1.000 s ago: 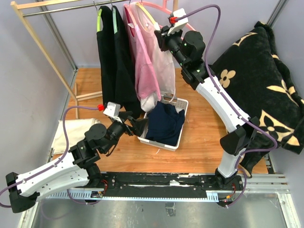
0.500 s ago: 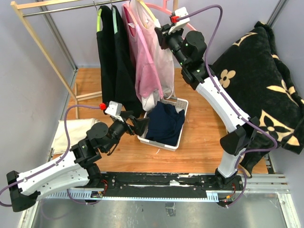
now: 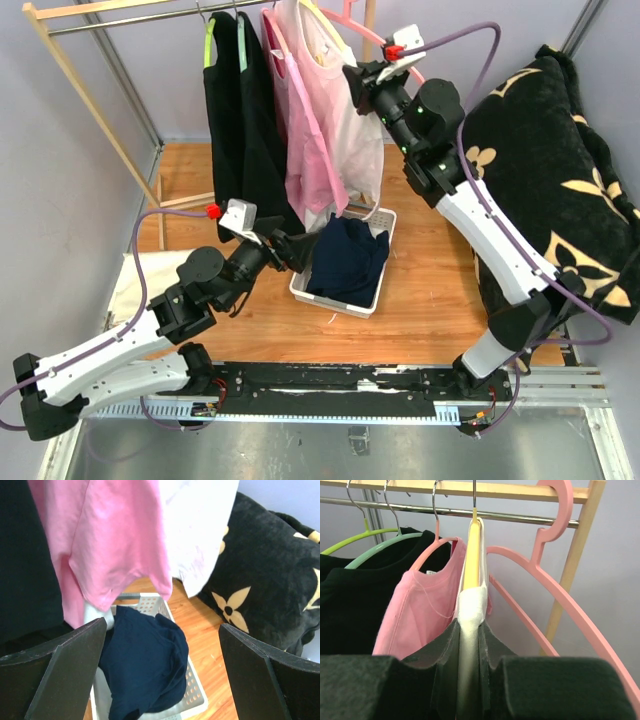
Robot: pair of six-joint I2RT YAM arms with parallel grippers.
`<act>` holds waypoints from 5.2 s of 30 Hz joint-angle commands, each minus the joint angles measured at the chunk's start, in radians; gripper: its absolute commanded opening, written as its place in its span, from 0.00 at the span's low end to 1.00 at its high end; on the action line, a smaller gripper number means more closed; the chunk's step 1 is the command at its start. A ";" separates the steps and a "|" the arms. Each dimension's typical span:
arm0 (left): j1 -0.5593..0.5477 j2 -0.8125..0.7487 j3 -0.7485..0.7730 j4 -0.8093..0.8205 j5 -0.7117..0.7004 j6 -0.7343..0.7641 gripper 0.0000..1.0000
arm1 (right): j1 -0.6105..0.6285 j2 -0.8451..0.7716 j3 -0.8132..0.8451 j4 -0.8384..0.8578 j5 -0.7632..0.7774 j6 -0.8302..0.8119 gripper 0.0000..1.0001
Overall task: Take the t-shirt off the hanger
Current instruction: Pick up the hanger from the clothesline, then remove the T-shirt from the hanger.
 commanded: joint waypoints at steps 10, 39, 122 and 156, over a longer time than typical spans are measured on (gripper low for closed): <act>-0.007 0.147 0.180 0.185 -0.026 0.148 1.00 | 0.016 -0.355 -0.371 0.136 0.042 -0.061 0.01; 0.140 0.776 0.877 0.225 0.179 0.296 0.67 | 0.018 -0.987 -0.887 0.142 -0.068 -0.070 0.01; 0.185 0.861 0.971 0.341 0.495 0.488 0.00 | 0.018 -0.973 -0.987 0.187 -0.051 -0.059 0.37; 0.194 0.893 1.221 0.225 0.363 0.624 0.00 | 0.018 -1.170 -1.099 -0.099 0.082 -0.042 0.01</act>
